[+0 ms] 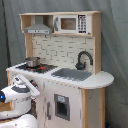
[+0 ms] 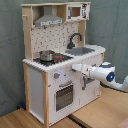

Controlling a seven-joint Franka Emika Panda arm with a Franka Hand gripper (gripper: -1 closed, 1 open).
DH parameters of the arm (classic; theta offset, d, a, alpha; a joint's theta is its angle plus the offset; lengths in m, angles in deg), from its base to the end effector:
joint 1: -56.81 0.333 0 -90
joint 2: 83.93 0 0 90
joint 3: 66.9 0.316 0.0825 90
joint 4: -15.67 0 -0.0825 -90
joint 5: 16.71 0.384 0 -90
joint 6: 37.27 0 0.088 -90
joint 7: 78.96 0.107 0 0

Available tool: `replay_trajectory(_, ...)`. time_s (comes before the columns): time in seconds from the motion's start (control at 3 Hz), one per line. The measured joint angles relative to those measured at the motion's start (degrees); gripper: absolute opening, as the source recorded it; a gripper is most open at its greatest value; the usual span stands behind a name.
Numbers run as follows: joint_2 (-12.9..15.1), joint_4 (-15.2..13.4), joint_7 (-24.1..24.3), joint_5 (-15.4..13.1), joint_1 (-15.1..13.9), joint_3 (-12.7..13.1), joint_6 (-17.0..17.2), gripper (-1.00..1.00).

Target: Play with the kitchen

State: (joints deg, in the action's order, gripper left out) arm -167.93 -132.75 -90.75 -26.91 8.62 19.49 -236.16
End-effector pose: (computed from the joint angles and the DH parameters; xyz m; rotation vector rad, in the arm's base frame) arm 0.3463 0.3495 0.3462 1.0443 1.4059 1.0190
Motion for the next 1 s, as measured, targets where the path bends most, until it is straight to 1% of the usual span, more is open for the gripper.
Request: replay_trajectory(1.0,-0.01,-0.24,19.76,0.01,0.04,0.1,-0.02,-1.0)
